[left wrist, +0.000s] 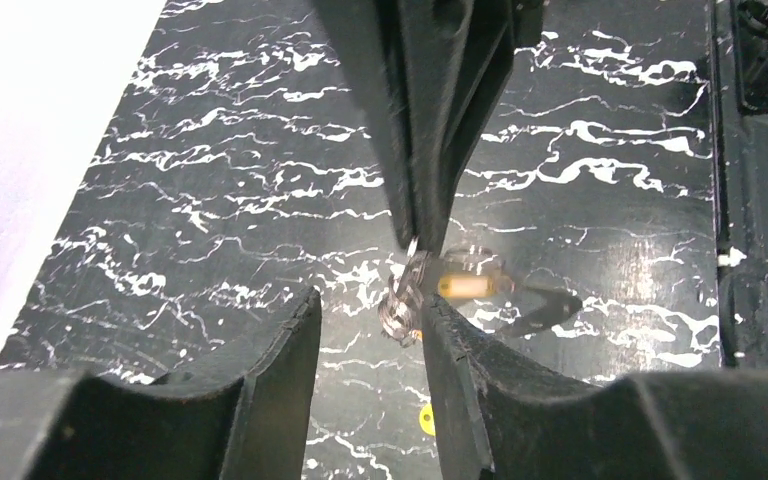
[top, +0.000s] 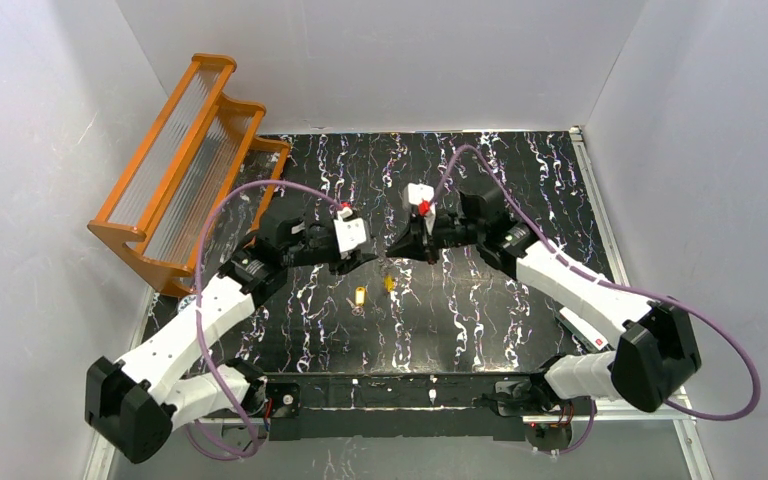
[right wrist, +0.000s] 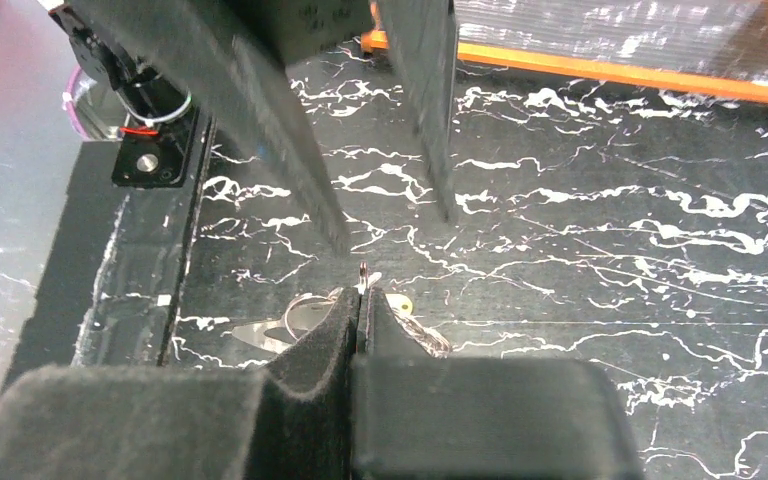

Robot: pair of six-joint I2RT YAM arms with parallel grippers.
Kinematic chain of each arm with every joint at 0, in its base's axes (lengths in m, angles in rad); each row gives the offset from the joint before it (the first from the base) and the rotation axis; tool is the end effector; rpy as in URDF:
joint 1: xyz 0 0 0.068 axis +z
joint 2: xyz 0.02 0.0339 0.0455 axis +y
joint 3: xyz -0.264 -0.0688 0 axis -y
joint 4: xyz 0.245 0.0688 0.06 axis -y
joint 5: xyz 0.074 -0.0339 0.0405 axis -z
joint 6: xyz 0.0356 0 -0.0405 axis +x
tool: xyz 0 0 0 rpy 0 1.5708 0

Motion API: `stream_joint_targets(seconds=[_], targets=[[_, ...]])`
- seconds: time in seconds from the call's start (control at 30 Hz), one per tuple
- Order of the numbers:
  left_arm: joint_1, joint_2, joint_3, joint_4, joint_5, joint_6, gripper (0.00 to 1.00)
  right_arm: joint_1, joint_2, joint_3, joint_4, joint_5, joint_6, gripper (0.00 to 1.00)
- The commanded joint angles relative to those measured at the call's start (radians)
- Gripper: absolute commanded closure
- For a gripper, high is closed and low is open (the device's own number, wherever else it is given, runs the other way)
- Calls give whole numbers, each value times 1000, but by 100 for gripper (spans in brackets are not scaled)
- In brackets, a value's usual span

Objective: Put the keys on the keyring
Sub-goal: Adjust the keyring.

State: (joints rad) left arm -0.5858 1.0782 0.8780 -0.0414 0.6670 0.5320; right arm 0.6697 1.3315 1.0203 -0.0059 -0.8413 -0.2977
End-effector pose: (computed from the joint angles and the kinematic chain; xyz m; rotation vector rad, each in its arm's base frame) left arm 0.1930 -0.1545 0.3318 1.3244 1.2260 -0.6399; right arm 0.2202 0.2082 0.3216 -1.3652 1.3337 1.0414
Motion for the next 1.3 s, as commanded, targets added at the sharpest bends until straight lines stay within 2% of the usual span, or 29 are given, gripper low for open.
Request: stream_joint_targets(seconds=[0.0,0.13,0.27,0.37,0.53,0.67,0.73,0.83,0.97,1.1,1.27], targets=[[-5,-151,-67,33,-60,54,59,1,-138,-148,244,-16,-81,99],[-6,-269,-168,151,-56,88,55,2,-224,-294,413,-56,-209,99],[-8,-349,-251,228,-57,99,46,2,-269,-331,336,-148,-466,99],[-8,-371,-283,249,-41,113,44,2,-288,-348,307,-191,-599,99],[-8,-362,-294,260,0,134,44,2,-286,-336,233,-213,-717,99],[-8,-340,-290,263,21,147,44,3,-283,-331,214,-213,-751,99],[-8,-320,-282,270,38,137,44,2,-279,-315,199,-211,-727,99],[-9,-274,-260,291,65,81,45,4,-260,-266,218,-137,-498,99],[-13,-199,-226,339,51,-62,47,3,-225,-206,183,-79,-353,99],[-23,-148,-204,350,63,-85,53,2,-191,-164,193,-7,-155,99],[-26,-118,-185,358,55,-98,63,3,-143,-114,98,17,-139,99]])
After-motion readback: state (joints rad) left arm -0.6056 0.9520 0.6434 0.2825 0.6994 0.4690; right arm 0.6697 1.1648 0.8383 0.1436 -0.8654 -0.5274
